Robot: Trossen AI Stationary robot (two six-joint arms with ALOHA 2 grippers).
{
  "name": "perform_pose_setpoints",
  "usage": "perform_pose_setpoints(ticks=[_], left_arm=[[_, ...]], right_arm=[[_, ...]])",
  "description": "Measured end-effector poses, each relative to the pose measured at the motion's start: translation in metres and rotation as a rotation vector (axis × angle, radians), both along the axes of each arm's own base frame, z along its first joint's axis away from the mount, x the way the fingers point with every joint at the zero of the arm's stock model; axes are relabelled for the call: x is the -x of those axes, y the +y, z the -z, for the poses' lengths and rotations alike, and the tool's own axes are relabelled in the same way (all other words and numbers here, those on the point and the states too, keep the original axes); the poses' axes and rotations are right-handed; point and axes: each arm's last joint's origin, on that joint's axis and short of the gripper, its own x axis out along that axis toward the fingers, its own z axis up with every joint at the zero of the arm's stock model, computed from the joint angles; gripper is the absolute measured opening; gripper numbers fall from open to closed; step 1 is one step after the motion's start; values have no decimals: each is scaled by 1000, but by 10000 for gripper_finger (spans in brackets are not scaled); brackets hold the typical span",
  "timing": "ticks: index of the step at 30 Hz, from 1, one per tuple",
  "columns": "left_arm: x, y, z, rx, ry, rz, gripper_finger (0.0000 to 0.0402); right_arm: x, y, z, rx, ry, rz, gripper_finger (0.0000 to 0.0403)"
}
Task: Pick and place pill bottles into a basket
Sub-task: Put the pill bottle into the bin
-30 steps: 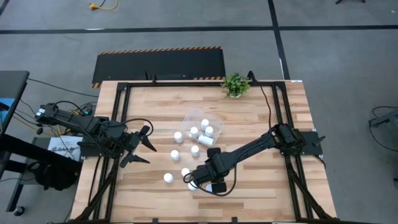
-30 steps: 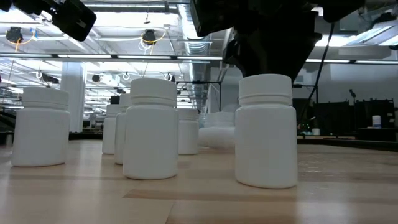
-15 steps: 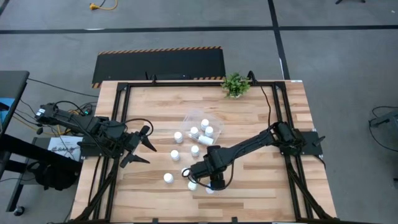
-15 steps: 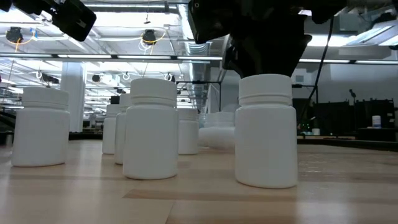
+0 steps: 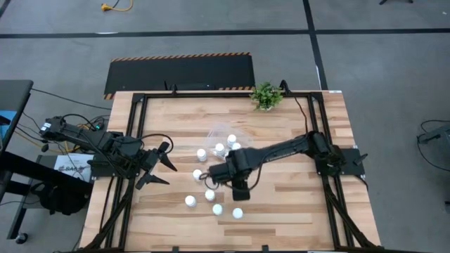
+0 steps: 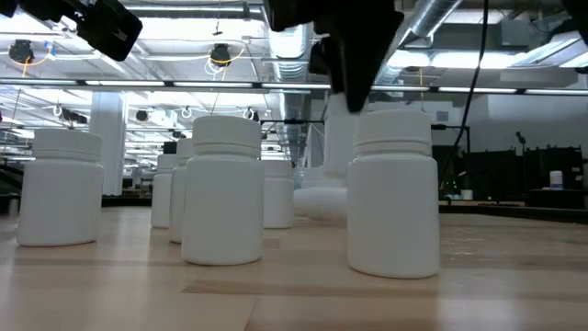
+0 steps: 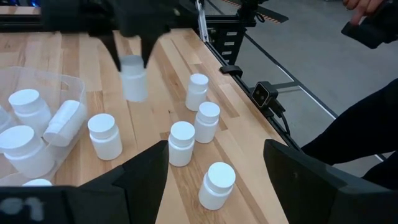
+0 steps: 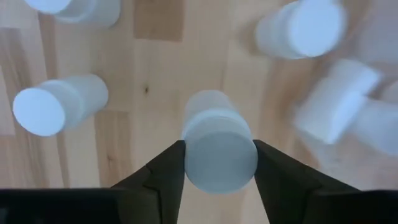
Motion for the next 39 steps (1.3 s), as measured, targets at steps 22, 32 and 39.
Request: perform_pose_setpoints(ticks=[22,32,39], left_arm=[[0,0,0,7,4,-3,251],[0,0,0,15,8,-6,251],[0,0,0,15,9,-6,251]], right_arm=[[-5,-118,-63,87,-63,89,157],[0,-167,-63,129,-54,171,151],[1,-173,-63,125,-53,186,169]])
